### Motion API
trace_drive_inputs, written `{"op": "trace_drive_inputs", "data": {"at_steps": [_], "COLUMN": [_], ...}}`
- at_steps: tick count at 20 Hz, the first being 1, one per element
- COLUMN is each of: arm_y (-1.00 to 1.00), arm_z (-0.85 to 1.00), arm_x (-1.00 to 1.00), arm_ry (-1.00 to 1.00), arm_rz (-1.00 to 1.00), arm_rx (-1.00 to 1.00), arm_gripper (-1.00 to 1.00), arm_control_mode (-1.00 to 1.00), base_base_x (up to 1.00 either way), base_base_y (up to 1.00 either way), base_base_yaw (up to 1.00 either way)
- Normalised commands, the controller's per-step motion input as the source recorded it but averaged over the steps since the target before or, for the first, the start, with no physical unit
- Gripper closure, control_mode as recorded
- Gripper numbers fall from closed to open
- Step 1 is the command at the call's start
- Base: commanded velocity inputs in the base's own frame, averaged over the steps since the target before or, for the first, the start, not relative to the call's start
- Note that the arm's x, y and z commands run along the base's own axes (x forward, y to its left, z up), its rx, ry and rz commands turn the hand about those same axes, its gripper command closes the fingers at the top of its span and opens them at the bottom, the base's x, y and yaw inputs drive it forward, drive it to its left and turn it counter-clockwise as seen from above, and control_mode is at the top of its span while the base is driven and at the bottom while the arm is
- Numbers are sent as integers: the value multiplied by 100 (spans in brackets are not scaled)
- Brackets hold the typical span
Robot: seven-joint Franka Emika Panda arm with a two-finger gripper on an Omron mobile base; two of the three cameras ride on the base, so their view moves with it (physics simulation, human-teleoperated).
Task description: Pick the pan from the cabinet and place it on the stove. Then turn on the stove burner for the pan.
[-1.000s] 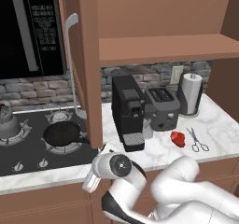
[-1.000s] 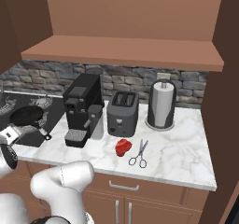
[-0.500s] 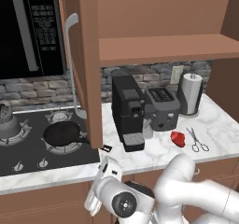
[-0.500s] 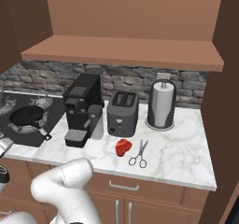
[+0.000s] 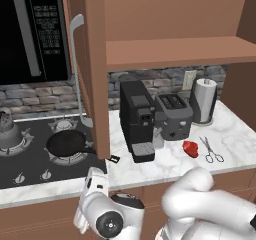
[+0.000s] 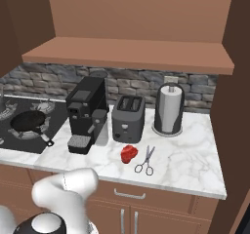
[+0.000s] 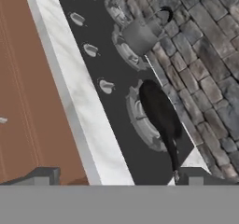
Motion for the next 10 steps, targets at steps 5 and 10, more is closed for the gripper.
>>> {"op": "trace_drive_inputs", "data": {"at_steps": [5,10], "arm_y": [76,0], "arm_z": [35,0], "arm_x": [-2,1], "arm_ry": [0,0], "arm_rz": [0,0], "arm_rx": [-22,-1], "arm_gripper": [-100,-100], "arm_control_mode": [-100,-100], "base_base_x": [0,0], "base_base_y": [0,0], "base_base_yaw": [0,0]}}
